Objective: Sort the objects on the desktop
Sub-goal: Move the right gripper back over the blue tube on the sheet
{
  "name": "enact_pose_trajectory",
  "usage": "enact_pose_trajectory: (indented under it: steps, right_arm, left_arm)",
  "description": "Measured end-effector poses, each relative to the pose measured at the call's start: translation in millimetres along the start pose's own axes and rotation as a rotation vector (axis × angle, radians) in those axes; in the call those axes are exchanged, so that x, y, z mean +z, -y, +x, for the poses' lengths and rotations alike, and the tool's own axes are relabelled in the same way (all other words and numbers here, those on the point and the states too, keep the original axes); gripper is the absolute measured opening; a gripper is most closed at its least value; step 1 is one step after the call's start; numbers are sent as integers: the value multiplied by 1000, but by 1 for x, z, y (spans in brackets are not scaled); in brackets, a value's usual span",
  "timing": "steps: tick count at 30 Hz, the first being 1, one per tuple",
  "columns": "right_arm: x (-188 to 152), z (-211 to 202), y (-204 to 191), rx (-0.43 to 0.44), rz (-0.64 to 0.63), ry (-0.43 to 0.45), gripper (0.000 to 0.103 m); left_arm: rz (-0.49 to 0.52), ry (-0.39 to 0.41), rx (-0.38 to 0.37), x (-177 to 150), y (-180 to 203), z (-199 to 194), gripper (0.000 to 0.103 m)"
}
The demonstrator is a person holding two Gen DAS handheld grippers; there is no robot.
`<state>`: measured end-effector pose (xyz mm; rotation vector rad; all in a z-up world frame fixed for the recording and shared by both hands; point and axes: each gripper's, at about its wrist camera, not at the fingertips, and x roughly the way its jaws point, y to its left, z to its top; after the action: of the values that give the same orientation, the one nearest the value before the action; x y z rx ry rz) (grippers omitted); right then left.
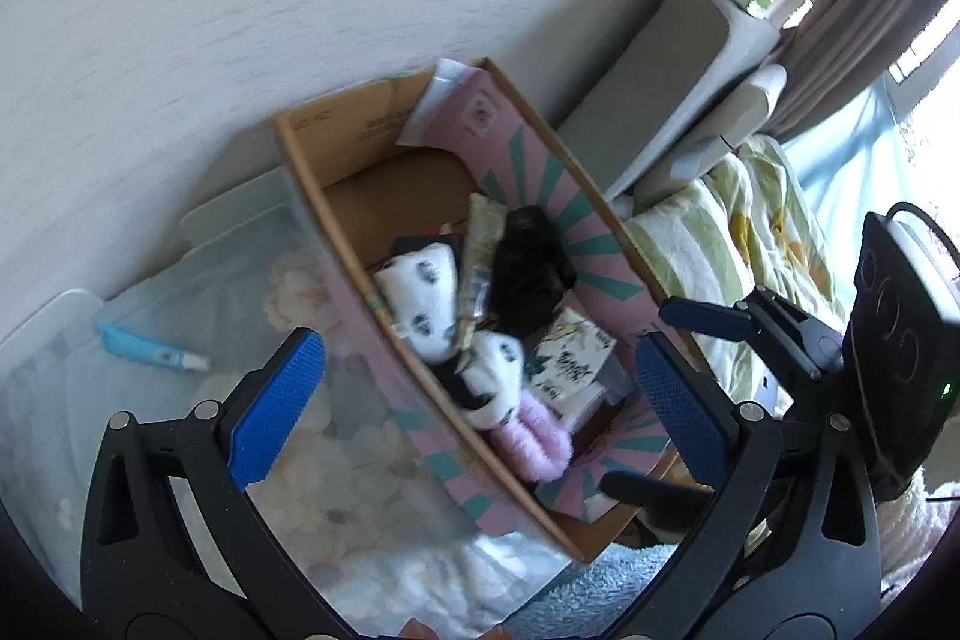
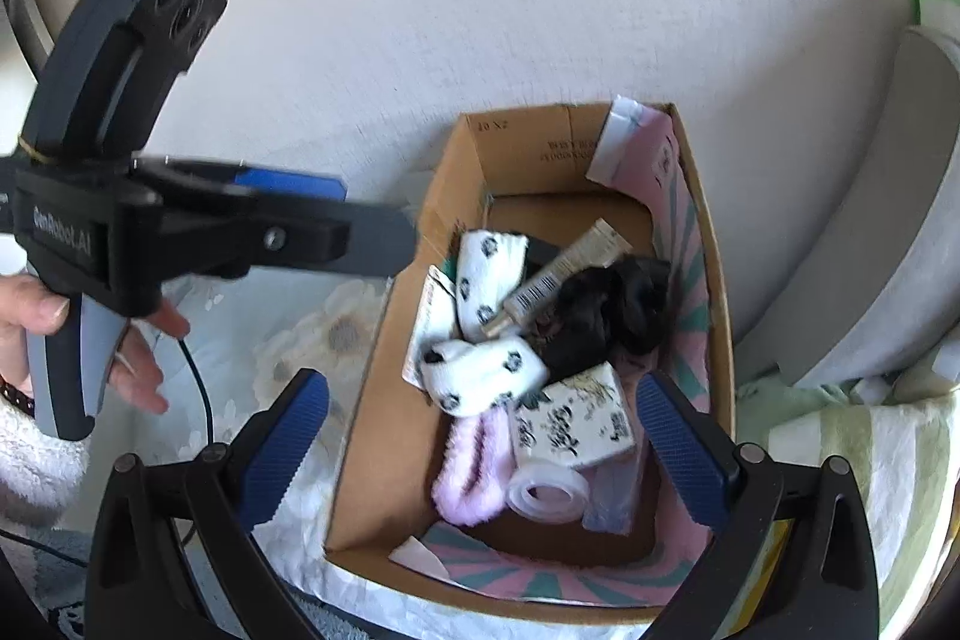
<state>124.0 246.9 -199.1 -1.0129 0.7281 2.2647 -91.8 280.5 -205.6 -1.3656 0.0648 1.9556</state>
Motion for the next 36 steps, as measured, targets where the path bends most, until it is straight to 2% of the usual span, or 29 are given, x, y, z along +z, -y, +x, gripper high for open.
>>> enact_pose_trajectory:
  steps: [6, 9, 12, 19, 24, 28, 36]
  right_arm:
    - [11, 6, -18, 14, -16, 22, 102]
    - [21, 11, -36, 49, -37, 26, 102]
    - [32, 15, -55, 102, -66, 29, 102]
    - [62, 55, -104, 54, -135, -106, 102]
    - [75, 82, -131, 82, -122, -135, 102]
    - [86, 114, -150, 30, -140, -179, 102]
    - [96, 193, -165, -68, -257, -240, 102]
  left_arm:
    - [-54, 63, 27, -16, -31, -34, 103]
    - [-131, 137, 44, -29, -56, -61, 103]
    - [-203, 136, 60, -38, -79, -79, 103]
    - [-301, 134, 276, -62, -131, -121, 103]
    - [-378, 127, 367, -86, -168, -131, 103]
    - [-408, 124, 413, -103, -198, -130, 103]
    - [-481, 85, 394, -126, -250, -102, 103]
